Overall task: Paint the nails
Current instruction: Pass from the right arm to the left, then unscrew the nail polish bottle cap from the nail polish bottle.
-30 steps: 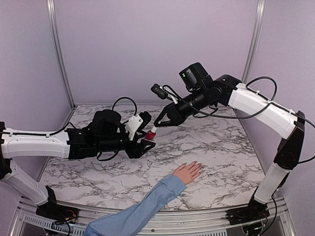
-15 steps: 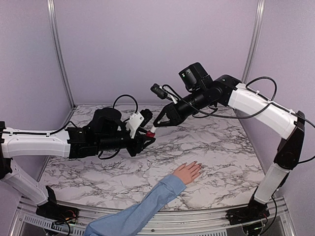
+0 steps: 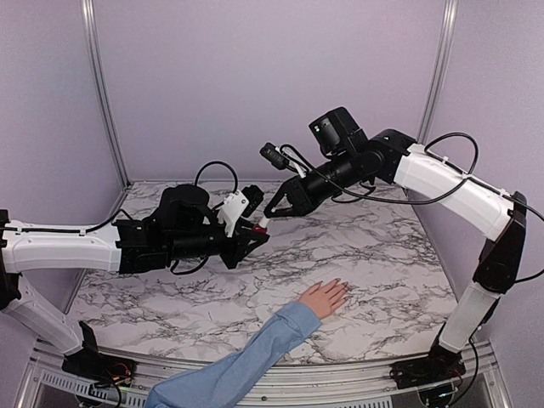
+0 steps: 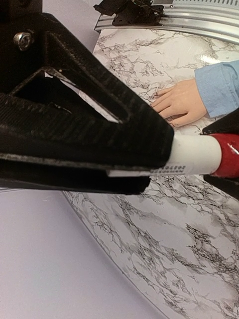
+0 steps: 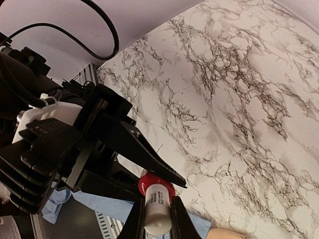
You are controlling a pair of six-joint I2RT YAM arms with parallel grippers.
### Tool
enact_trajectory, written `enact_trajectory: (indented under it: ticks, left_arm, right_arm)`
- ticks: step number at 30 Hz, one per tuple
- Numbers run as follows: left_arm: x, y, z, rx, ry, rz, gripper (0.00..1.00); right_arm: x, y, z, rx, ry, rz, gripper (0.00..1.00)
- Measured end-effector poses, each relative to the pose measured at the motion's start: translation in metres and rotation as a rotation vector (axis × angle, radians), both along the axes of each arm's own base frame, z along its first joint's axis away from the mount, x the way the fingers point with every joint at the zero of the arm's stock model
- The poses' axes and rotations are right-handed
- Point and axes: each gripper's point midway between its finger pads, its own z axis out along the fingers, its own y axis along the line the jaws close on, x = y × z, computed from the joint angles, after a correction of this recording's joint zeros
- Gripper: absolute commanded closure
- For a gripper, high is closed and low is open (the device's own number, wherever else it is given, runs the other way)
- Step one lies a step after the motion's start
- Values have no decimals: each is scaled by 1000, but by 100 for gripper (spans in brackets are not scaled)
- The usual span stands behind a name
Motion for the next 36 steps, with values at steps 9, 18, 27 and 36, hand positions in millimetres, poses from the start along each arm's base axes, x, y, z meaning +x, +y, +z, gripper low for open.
enact_trajectory:
  ticks: [9,18,27,36]
  left_arm:
    - [3,2,16,-69,-17,27,100]
    - [21,11,45,-215,-21,169,100]
    - [39,26,57,-312,-16,332,100]
    - [50,16,58,-324,-17,393,100]
  right_arm:
    - [7,5,19,88,-17,-10,51]
    - [20,2,60,224,-39,-103,51]
    - [38,7,66,266,-29,-200,53]
    - [53,19,50,240,-17,-244,57]
